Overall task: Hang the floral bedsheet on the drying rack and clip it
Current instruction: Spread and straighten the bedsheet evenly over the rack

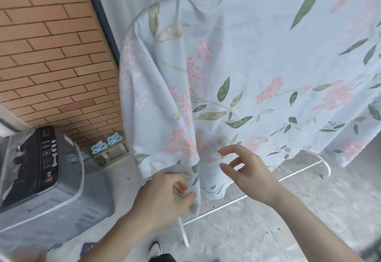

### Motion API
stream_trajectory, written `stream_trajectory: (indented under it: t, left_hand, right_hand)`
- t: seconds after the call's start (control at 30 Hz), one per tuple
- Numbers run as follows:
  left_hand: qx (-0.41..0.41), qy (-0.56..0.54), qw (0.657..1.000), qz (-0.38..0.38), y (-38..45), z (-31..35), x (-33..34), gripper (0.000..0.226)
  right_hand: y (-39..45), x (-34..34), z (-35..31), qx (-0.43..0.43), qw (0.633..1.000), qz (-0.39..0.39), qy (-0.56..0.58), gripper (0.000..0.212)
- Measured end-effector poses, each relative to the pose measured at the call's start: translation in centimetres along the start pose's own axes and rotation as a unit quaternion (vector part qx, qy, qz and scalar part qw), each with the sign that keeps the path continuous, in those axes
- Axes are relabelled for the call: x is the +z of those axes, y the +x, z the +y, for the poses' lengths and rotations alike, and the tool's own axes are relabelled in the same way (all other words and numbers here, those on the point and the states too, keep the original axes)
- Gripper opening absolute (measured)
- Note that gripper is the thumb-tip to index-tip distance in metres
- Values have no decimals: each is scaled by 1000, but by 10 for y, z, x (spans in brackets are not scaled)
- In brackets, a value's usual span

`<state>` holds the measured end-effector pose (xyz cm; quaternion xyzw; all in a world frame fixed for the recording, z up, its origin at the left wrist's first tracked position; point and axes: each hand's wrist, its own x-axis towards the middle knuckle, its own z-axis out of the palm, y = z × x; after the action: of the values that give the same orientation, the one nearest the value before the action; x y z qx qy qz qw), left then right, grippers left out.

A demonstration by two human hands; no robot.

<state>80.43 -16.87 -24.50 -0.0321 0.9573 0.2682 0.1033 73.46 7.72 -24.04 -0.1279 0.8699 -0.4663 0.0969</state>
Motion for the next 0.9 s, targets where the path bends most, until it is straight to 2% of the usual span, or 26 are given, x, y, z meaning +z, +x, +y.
stream_trajectory:
  t: [0.1, 0.2, 0.37, 0.43, 0.5, 0.57, 0.67, 0.73, 0.83, 0.9]
  left_hand:
    - [-70, -81, 994, 0, -10, 7, 17, 51]
    - [-106, -218, 969, 47, -25, 17, 28, 57]
    - [-107, -440, 875, 172, -31, 37, 33, 58]
    - [-106, -504, 827, 226, -29, 37, 33, 49]
    - [-93, -537, 791, 278, -28, 36, 30, 31]
    - [-75, -550, 769, 317, -28, 36, 25, 17]
    - [-70, -544, 740, 389, -29, 21, 14, 19]
    - [-98, -551, 704, 437, -28, 5, 6, 14]
    - [-141, -587, 630, 489, -25, -11, -8, 27]
    - [-138, -594, 619, 495, -23, -11, -7, 40]
  right_hand:
    - [10, -2, 0, -25, 999, -39, 5, 21]
    - [18, 10, -7, -70, 995, -75, 15, 34]
    - [26, 26, -24, -169, 978, -121, 27, 53]
    - [26, 29, -29, -198, 969, -150, 13, 55]
    - [24, 30, -27, -210, 962, -173, 4, 56]
    - [22, 26, -22, -199, 965, -170, 8, 54]
    - [21, 22, -7, -160, 979, -125, 21, 45]
    - [20, 22, 1, -147, 983, -104, 26, 42]
    - [23, 26, 4, -142, 983, -110, 29, 42]
    - [32, 30, 3, -147, 981, -122, 27, 45]
